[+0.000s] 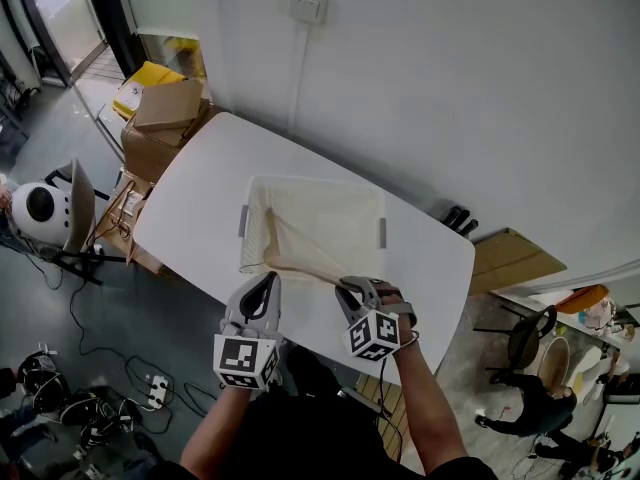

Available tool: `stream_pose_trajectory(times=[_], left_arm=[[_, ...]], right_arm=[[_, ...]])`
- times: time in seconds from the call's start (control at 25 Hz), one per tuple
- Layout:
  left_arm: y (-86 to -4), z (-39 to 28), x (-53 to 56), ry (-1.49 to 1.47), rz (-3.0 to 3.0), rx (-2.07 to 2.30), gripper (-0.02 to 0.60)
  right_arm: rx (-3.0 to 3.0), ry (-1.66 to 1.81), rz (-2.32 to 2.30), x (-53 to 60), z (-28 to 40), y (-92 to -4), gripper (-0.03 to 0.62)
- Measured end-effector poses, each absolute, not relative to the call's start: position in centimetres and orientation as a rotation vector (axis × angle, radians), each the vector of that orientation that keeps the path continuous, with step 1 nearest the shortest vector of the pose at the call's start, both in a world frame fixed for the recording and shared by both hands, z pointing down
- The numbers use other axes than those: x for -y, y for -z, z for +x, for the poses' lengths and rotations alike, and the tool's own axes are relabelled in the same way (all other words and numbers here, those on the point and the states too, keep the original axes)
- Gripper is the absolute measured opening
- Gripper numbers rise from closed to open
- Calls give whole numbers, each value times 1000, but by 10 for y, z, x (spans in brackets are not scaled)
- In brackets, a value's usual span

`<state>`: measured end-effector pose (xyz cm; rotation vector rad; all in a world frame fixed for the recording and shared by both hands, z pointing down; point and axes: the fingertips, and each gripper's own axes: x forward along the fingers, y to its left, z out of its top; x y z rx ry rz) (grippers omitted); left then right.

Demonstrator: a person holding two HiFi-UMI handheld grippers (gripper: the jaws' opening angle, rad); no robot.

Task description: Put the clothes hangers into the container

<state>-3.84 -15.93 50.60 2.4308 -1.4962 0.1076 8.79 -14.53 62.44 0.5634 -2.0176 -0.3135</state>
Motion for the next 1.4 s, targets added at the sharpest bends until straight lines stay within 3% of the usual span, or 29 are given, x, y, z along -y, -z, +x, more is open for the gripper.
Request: stream_pose_trajectory(times=[0.64, 1.4], left_arm=[[-507, -37, 160, -112, 2436, 1474, 6], [-500, -41, 148, -95, 2460, 1457, 6]], right_arm=[[1984, 331, 576, 147, 90, -629, 124], [1998, 334, 662, 137, 85, -612, 120]])
